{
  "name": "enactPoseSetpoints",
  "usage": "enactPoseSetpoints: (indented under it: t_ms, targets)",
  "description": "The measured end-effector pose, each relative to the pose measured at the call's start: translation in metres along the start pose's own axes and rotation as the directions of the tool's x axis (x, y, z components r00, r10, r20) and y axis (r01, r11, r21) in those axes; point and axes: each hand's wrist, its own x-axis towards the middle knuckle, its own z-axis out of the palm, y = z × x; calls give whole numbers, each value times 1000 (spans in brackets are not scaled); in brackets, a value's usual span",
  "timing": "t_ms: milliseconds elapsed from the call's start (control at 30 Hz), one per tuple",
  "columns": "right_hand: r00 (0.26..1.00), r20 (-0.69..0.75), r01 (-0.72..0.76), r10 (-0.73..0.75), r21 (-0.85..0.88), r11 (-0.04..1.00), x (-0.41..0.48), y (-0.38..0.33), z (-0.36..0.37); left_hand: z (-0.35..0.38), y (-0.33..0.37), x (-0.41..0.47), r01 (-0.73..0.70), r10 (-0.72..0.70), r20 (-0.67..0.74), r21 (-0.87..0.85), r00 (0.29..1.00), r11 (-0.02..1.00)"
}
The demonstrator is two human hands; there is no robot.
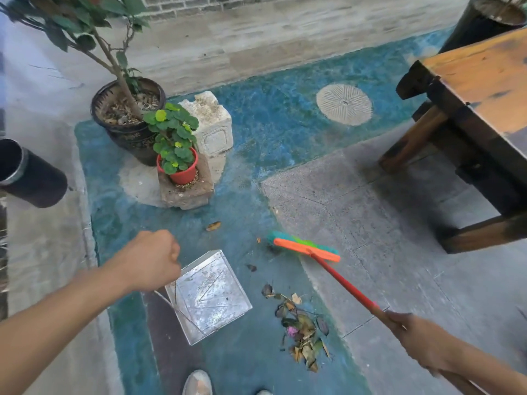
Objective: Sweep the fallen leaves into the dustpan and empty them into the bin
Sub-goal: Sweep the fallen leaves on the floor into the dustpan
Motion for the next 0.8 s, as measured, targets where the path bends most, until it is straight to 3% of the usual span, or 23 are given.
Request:
enactPoseSetpoints:
  t_ms: [33,167,267,367,467,800]
  targets:
    - [997,-46,-53,54,14,998,6,-33,-7,3,2,-6,2,-2,3,-8,1000,1000]
    - [995,-93,14,-25,-118,993,73,-103,-1,20,1,-25,-4,3,21,38,1000,999]
    - [994,-71,73,-80,-94,993,101,-164,8,35,-10,-31,-29,24,53,94,998,995]
    - [999,-16,49,-50,-76,996,112,-194,36,48,-27,-36,0,-2,59,24,998,1000]
    - [998,13,67,-66,-150,986,97,-185,72,58,-42,-40,-18,26,83,-91,996,996]
    - [990,83,-93,111,-188,978,-33,-78,168,79,-65,-50,-209,209,29,8,977,978]
